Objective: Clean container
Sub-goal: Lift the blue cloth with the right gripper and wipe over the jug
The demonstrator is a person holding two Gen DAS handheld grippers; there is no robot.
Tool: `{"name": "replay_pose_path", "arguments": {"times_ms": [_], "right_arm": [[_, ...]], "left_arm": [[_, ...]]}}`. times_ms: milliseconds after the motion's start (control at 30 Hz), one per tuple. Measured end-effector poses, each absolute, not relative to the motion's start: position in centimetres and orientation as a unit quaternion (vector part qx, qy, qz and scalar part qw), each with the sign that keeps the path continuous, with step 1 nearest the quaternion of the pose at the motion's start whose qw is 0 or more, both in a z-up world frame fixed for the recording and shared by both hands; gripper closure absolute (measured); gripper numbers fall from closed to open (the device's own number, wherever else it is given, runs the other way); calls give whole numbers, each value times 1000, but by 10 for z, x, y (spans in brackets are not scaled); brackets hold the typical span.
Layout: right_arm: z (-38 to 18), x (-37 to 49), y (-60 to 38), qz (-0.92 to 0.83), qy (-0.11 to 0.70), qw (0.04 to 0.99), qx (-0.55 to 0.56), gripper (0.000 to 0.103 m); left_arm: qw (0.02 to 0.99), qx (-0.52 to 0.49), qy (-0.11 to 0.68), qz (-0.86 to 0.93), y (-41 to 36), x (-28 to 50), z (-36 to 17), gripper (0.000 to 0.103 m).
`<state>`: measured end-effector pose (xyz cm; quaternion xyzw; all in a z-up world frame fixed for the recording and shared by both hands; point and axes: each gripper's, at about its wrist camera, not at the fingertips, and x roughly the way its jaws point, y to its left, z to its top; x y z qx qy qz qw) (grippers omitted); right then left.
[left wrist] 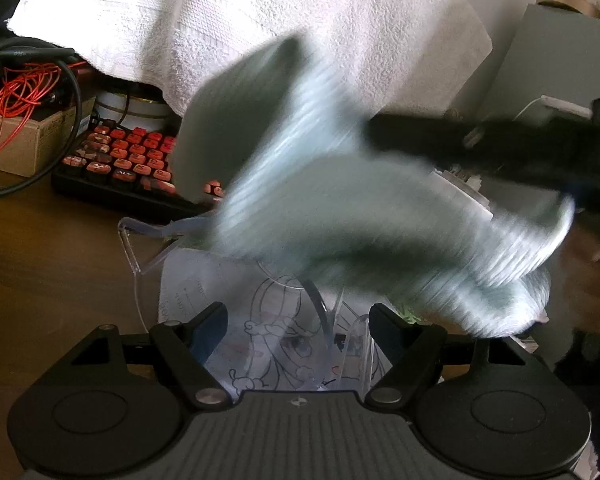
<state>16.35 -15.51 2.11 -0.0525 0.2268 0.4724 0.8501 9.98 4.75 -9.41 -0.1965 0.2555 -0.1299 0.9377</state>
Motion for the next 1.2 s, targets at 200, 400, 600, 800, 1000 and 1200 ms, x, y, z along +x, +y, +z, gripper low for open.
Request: {"name": "replay_pose_path", "arguments": {"times_ms": [200,400,600,800,1000,1200], "right_arm": [[5,170,-133,483,251,835,-83,95],[-7,174,-115,491,270,821,-105,88],[7,170,-124,488,249,832,-86,46],[12,170,-120,462,250,843,-111,16],[1,175,-104,454,287,831,-145,16],[-6,174,-95,459,283,825,-171,17]], "left_arm": [[938,-196,255,-130,48,101,-93,26],[939,-191,254,-128,46,101,-93,26],[940,-191,254,-128,46,100,-93,25],[940,-190,254,-127,46,100,-93,25],[939,-191,255,-126,46,99,-93,25],[940,-194,252,-126,46,99,-93,25]]}}
